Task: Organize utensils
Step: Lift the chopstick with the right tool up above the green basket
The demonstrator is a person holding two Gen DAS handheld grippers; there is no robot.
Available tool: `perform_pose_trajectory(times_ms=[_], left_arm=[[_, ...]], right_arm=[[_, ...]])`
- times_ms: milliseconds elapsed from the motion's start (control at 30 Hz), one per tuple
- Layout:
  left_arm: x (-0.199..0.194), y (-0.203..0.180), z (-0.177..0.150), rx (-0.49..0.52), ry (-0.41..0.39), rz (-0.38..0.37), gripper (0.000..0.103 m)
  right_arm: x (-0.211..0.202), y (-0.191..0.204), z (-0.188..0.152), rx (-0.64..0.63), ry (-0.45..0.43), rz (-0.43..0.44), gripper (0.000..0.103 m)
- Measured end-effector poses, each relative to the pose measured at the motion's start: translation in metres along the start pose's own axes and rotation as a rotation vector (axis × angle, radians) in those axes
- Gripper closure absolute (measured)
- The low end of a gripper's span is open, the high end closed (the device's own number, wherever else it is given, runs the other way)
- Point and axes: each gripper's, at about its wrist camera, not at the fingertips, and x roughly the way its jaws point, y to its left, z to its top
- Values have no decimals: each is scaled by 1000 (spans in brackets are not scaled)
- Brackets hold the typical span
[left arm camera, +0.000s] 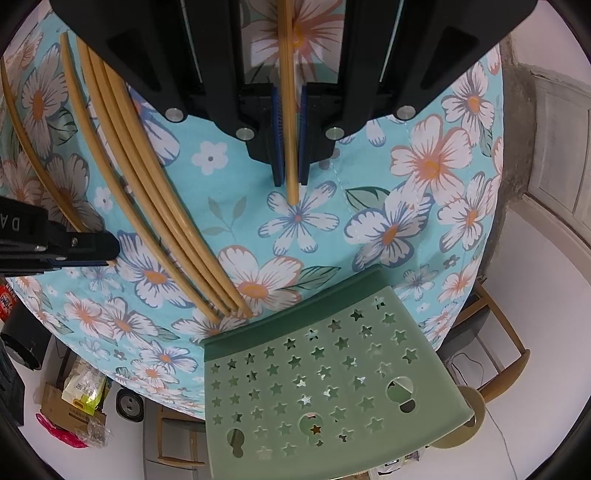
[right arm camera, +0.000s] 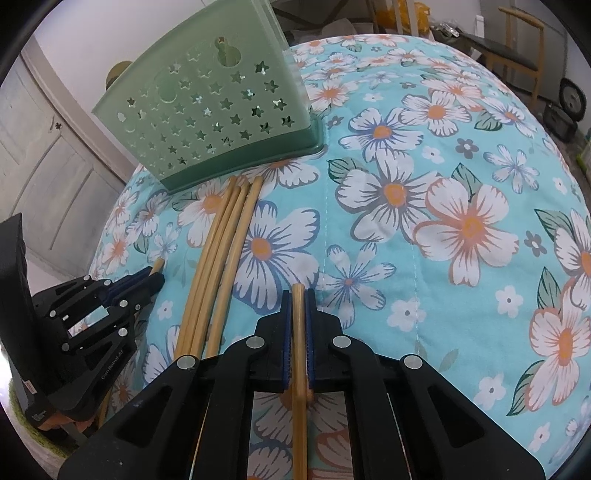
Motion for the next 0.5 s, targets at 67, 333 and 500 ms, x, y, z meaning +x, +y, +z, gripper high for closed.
perform_pose_trajectory(times_ms=[67, 333, 500], left_arm=[[0, -1, 0, 3, -1, 3, 96], [0, -4, 0, 24, -9, 28, 96], [1, -5, 1, 25, -7, 32, 96]], right_arm=[[-7, -2, 2, 1, -26, 12, 98], [-58, -2, 19, 1, -173, 61, 98], [-89, 1, 27, 0, -257, 106, 98]])
